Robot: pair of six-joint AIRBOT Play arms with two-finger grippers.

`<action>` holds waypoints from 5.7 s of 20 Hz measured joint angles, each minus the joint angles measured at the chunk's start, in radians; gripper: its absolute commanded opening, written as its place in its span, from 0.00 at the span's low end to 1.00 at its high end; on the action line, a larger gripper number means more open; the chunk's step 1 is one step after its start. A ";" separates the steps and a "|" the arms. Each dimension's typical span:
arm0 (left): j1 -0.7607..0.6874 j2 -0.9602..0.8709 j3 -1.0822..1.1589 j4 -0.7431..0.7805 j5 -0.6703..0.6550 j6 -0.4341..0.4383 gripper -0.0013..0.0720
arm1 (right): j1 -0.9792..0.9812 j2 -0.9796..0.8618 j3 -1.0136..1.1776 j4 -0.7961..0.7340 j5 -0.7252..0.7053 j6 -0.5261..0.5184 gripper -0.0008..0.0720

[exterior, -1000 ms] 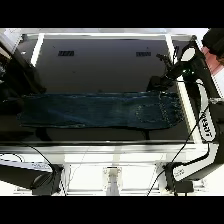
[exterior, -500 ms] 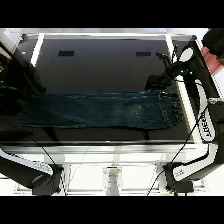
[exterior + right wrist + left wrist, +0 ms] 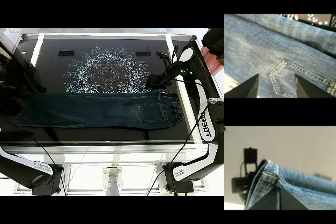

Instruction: Fold the clothes and pants, and hang the long-sleeved shirts on hangers.

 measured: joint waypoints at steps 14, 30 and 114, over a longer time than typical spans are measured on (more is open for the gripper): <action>0.024 0.063 0.000 0.347 0.056 -0.228 0.57 | 0.027 0.000 0.000 -0.004 0.002 0.003 0.62; 0.429 0.101 -0.035 0.131 -0.493 0.060 0.69 | 0.153 0.000 0.000 -0.076 0.108 -0.056 0.80; -0.478 0.162 -0.279 -0.129 -0.509 -0.113 0.67 | 0.332 -0.242 -0.021 0.193 -0.107 -0.029 0.76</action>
